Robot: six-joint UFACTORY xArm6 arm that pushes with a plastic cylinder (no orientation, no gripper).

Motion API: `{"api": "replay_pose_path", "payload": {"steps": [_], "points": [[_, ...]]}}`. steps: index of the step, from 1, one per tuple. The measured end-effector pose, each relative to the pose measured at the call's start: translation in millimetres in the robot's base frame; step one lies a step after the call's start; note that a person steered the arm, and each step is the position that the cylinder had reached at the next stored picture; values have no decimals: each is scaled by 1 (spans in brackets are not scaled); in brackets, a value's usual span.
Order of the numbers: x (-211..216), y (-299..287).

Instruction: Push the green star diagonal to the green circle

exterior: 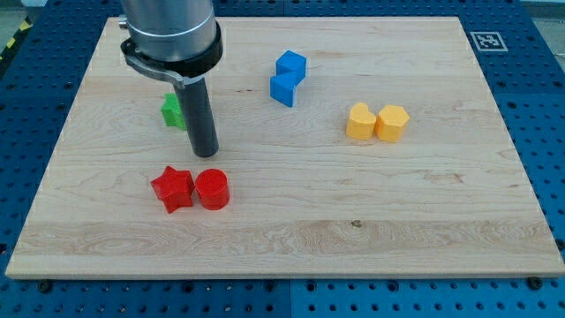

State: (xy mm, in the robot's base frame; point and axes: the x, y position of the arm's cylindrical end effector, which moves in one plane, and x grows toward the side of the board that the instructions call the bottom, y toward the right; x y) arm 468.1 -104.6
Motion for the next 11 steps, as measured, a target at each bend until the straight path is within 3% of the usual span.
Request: {"api": "replay_pose_path", "payload": {"steps": [5, 11], "points": [[-26, -30], [-118, -49]]}}
